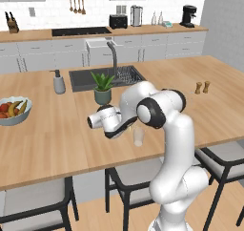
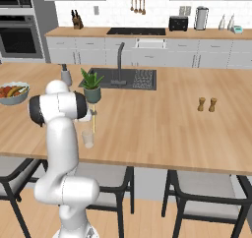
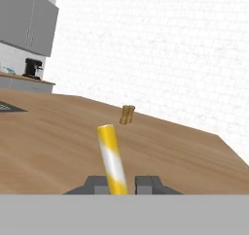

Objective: Take a straw from the drawer in front and place it inside the glass cup on the dining counter.

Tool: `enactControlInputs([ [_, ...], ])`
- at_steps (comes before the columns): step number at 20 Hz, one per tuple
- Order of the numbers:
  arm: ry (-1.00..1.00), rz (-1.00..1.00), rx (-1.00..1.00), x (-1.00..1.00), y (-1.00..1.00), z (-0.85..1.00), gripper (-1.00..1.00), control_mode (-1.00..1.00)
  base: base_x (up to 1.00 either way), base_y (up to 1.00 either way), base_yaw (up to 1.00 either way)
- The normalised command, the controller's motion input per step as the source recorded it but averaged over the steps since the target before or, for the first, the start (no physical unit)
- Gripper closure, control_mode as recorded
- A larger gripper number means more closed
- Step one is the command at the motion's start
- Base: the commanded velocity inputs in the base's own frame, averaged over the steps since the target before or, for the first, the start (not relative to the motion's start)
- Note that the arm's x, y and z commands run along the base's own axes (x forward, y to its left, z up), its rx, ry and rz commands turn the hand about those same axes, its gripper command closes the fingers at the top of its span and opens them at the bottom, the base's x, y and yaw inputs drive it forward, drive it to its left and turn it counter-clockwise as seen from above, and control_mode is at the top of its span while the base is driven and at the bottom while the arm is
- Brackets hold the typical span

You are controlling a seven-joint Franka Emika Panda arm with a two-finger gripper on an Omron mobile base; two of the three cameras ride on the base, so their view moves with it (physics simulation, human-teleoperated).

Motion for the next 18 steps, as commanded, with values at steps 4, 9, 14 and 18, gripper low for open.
enactControlInputs([
  [4,-0.09,0.0,0.0,0.0,0.0,-0.64,1.0,-1.0,0.0,0.0,0.0],
  [9,-0.11,0.0,0.0,-0.09,-0.08,-0.34,1.0,-1.0,0.0,0.0,0.0],
  [14,-0.29,0.0,0.03,-0.56,-0.23,0.2,1.0,-1.0,0.0,0.0,0.0],
  [18,-0.2,0.0,0.07,-0.58,-0.22,0.08,1.0,-1.0,0.0,0.0,0.0],
])
